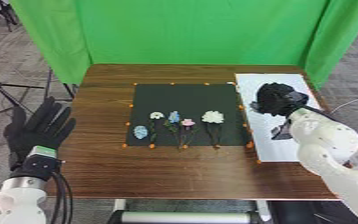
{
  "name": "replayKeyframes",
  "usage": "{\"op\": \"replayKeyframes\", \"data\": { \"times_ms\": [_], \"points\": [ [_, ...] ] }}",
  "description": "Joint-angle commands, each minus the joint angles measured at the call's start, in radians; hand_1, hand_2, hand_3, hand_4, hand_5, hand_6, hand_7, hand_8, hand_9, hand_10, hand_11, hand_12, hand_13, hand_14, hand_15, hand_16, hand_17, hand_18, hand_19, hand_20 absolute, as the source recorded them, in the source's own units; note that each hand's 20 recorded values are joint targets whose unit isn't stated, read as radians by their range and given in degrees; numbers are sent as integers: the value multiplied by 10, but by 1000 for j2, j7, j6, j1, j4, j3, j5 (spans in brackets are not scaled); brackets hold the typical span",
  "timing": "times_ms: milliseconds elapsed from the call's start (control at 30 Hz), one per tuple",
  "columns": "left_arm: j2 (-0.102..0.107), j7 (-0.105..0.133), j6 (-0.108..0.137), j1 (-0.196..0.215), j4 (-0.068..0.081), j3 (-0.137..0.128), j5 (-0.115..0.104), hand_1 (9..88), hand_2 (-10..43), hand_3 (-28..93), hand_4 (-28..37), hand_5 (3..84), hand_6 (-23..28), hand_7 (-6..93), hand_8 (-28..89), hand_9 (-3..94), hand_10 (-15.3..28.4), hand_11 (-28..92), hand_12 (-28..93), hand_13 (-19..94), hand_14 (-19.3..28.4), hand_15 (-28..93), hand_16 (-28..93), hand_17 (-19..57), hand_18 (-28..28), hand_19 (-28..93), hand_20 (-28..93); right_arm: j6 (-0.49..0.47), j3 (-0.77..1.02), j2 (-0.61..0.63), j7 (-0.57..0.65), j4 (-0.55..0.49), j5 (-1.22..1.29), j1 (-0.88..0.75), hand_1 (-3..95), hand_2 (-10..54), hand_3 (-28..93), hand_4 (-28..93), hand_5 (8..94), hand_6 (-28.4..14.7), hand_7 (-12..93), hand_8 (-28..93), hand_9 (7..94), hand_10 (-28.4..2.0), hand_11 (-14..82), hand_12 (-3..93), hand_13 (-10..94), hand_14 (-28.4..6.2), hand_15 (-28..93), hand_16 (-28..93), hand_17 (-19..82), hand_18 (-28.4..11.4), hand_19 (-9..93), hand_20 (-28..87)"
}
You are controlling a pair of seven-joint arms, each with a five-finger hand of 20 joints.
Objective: Arrange flowers
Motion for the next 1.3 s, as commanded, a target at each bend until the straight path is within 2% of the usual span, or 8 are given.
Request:
{"op": "replayKeyframes", "data": {
  "times_ms": [33,233,633,767,900,967,1000,1300],
  "points": [
    [-9,-13,-4,11,-7,-9,10,267,87,702,-283,383,67,141,-87,287,132,218,89,190,133,343,-79,-55,122,275,95,-2,-39,-34,-16,-54,-17,-59,584,-95,724,-283,694,5,472,96,816,-84,207,507,697,-61,544,419,337,-221,806,402],
    [-10,-23,-4,-8,2,-1,13,266,87,702,-283,383,67,141,-87,287,132,218,90,191,133,342,-79,-55,122,275,95,-9,-101,-68,-19,-21,-43,-39,584,-95,724,-283,690,4,474,98,814,-84,209,506,696,-61,546,418,337,-221,810,401],
    [-10,-20,9,2,-6,-14,20,266,88,702,-283,384,68,140,-87,289,132,219,90,183,132,337,-80,-55,122,274,95,11,-137,-89,-8,-8,-92,-35,570,-95,729,-283,683,0,470,63,807,-86,203,494,690,-65,554,417,336,-224,815,396],
    [-10,-6,33,5,-9,-12,5,277,66,683,-283,383,67,141,-87,286,132,219,90,163,127,331,-80,-55,119,272,95,-16,-119,-88,-13,-29,-76,-47,550,-95,722,-283,674,-7,433,28,796,-91,186,476,678,-73,563,407,328,-226,813,392],
    [-11,-8,41,13,-14,-16,10,275,43,658,-283,382,68,141,-86,280,130,219,90,148,122,326,-79,-55,116,268,94,-33,-105,-84,-2,-50,-67,-56,533,-95,707,-283,660,-13,373,-9,787,-93,144,434,669,-84,569,383,318,-228,804,386],
    [-8,0,89,11,-24,-12,-6,275,40,670,-283,381,68,141,-86,278,130,221,91,145,120,325,-79,-56,115,267,95,-21,-109,-79,-1,-53,-59,-51,515,-95,724,-283,656,-14,346,-7,760,-99,160,403,659,-86,577,373,312,-229,801,384],
    [-8,3,93,9,-24,-11,-10,279,43,674,-283,381,68,143,-85,278,130,222,91,145,120,325,-79,-56,115,268,95,-27,-98,-78,-4,-58,-58,-57,504,-95,737,-283,651,-13,339,-8,743,-103,177,380,655,-88,580,368,311,-228,800,382],
    [-6,-5,64,8,-17,-18,-2,274,58,694,-283,387,70,151,-89,279,132,225,89,146,124,332,-81,-55,115,269,96,-64,-9,-75,21,-103,-69,-98,449,-95,781,-283,644,-12,298,-71,692,-131,262,250,643,-106,614,299,305,-231,798,381]
  ]
}}
